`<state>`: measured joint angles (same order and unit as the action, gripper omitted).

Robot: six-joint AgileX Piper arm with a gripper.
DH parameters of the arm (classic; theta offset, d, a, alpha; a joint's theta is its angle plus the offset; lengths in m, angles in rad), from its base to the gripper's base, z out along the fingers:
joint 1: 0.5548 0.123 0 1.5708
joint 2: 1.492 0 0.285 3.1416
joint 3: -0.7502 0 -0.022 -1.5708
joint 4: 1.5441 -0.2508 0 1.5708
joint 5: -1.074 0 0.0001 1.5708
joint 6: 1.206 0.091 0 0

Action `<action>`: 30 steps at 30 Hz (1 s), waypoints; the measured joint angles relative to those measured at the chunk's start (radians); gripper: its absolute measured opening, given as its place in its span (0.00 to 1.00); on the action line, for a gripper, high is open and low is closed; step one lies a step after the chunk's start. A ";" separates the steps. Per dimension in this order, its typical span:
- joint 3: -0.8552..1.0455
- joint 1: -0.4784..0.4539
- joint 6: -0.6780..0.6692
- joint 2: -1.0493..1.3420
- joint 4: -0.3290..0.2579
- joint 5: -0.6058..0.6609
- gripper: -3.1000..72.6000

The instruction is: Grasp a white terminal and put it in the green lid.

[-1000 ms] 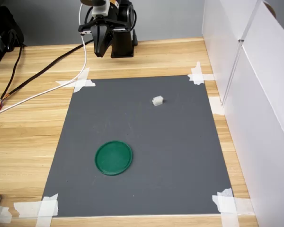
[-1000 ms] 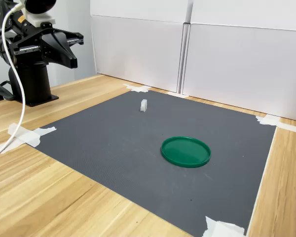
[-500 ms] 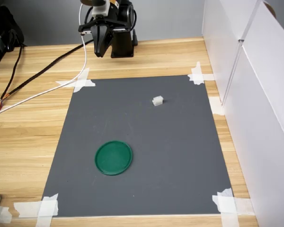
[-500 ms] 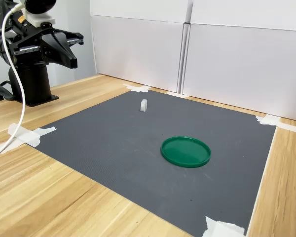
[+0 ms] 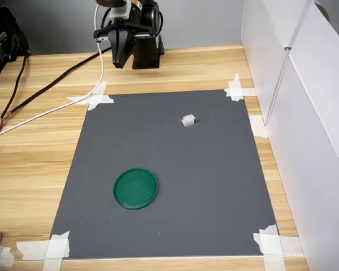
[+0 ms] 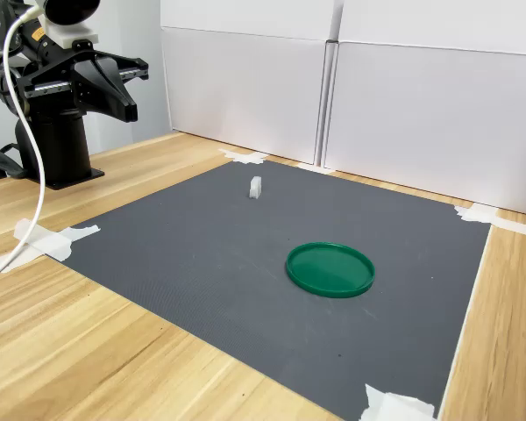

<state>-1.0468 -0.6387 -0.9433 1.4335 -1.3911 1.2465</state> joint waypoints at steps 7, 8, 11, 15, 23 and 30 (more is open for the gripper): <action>-0.010 0.000 0.000 0.000 0.000 0.008 0.01; -0.023 0.000 0.000 0.000 0.000 0.024 0.01; -0.080 0.000 0.000 0.000 0.000 0.051 0.01; -0.166 0.000 0.000 -0.032 -0.008 0.098 0.01; -0.315 0.000 -0.023 -0.294 -0.026 0.159 0.01; -0.465 0.000 -0.085 -0.573 -0.050 0.153 0.01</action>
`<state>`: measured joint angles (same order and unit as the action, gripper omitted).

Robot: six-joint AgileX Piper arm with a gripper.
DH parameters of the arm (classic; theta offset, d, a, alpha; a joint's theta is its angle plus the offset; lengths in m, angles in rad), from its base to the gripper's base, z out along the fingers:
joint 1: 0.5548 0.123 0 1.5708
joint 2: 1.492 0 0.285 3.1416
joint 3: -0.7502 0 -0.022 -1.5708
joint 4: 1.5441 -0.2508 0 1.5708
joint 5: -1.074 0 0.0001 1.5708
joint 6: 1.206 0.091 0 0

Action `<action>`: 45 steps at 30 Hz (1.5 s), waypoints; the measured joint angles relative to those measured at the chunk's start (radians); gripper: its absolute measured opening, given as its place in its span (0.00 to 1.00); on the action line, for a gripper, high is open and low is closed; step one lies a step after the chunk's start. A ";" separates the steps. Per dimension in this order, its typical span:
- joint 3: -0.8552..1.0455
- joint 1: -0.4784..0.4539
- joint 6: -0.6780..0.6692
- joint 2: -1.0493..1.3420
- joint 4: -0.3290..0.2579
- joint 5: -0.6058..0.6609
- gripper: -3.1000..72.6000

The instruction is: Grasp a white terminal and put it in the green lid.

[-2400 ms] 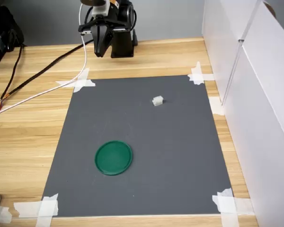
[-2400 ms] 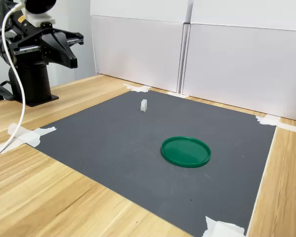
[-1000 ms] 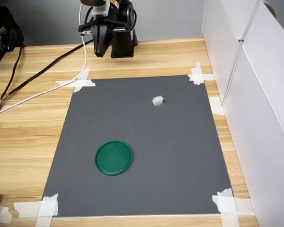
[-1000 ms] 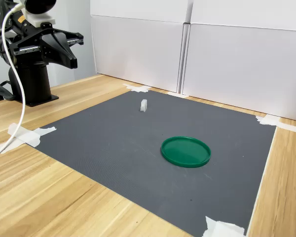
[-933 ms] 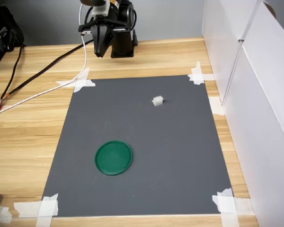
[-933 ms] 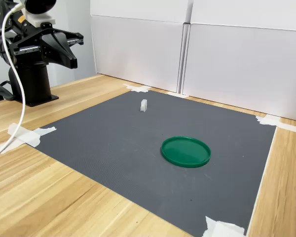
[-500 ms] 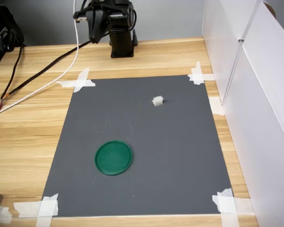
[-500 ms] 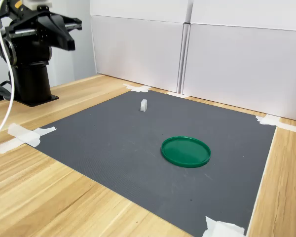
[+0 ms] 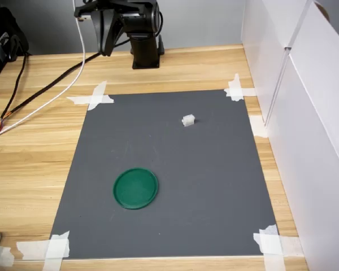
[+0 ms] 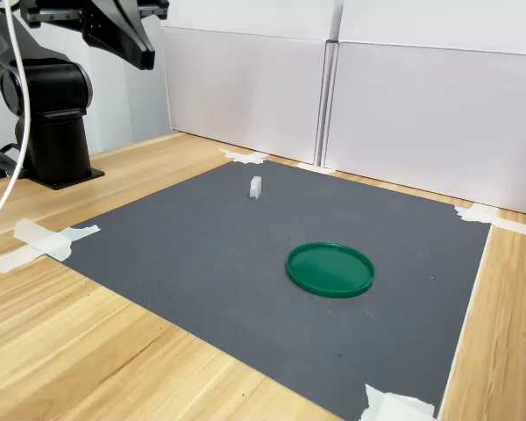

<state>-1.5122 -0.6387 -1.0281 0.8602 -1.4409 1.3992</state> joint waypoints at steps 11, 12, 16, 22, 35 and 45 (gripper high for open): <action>-0.275 0.035 -0.611 -0.359 -0.223 0.105 0.01; -0.299 0.053 -0.673 -0.377 -0.241 0.139 0.01; -0.373 0.126 -0.830 -0.427 -0.267 0.242 0.01; -0.404 0.250 -0.884 -0.458 -0.262 0.270 0.01; -0.406 0.524 -0.903 -0.485 -0.152 0.287 0.01; -0.410 0.590 -0.879 -0.484 -0.073 0.467 0.04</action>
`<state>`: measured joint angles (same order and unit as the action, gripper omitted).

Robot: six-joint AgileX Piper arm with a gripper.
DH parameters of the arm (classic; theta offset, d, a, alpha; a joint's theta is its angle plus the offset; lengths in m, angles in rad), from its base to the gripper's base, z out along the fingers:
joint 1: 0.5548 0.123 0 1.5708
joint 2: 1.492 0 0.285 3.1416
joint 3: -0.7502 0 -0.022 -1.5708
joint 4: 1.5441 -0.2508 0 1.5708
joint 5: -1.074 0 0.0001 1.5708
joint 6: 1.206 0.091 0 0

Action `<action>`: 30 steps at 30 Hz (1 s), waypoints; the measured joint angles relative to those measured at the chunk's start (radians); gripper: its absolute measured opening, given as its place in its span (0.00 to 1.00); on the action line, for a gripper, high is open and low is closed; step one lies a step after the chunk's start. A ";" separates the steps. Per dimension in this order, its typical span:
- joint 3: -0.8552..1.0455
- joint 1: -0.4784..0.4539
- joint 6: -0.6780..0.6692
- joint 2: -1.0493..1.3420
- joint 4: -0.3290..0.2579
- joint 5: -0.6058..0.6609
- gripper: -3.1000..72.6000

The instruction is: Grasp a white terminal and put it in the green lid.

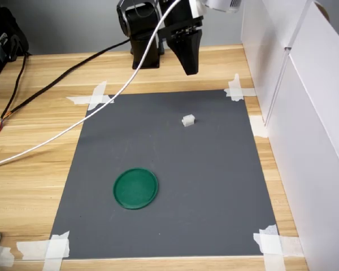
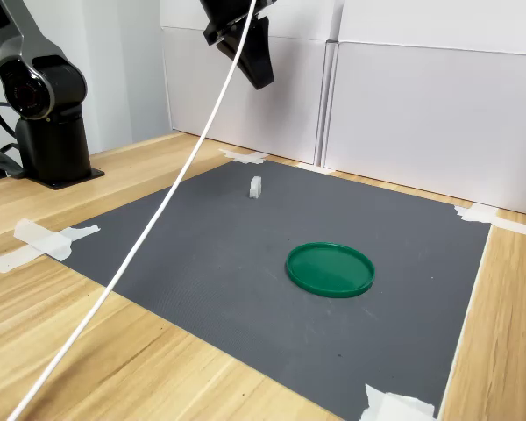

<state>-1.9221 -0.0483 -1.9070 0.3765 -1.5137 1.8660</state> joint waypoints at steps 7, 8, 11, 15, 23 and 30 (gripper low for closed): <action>0.000 0.000 -0.046 0.000 0.005 0.032 0.27; 0.000 0.000 -0.045 0.000 0.005 0.034 0.33; 0.000 0.000 -0.029 -0.008 0.007 0.049 0.52; 0.000 0.000 -0.002 -0.022 0.046 0.054 0.77; 0.000 0.000 -0.009 -0.025 0.059 0.016 0.93; -0.050 0.000 -0.105 -0.128 0.011 0.036 0.94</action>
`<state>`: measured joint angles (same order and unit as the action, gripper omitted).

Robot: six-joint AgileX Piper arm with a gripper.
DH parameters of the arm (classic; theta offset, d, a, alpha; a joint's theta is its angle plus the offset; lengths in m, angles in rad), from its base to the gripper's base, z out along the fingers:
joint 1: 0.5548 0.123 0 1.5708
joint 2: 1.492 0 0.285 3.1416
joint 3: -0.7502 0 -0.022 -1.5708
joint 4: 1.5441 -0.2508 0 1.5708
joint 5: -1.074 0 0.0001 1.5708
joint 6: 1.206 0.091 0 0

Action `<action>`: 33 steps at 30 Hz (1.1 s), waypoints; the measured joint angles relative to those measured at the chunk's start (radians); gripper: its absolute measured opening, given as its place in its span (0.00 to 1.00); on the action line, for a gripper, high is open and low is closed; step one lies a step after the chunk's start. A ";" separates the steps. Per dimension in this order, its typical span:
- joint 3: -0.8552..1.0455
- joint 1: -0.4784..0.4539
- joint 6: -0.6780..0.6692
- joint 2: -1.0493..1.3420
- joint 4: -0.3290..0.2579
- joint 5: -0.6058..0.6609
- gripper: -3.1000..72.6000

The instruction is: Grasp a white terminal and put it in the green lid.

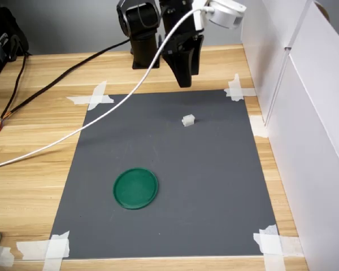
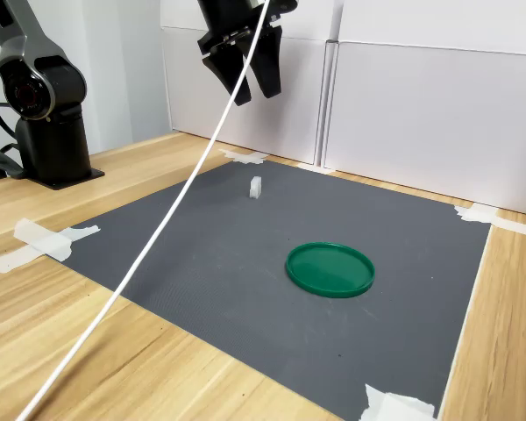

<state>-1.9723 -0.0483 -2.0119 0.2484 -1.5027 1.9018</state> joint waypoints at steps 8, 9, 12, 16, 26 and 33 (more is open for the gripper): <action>-0.014 0.000 -0.133 -0.140 -0.007 0.003 0.94; -0.015 0.000 -0.150 -0.153 -0.010 0.003 0.94; -0.018 0.000 -0.195 -0.186 -0.026 0.000 0.94; -0.020 0.000 -0.234 -0.233 -0.041 -0.002 0.94; -0.020 0.000 -0.234 -0.333 -0.034 -0.008 0.93; -0.020 0.000 -0.196 -0.367 0.013 -0.033 0.84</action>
<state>-1.9921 -0.0483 -2.2077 -0.1184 -1.4893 1.8689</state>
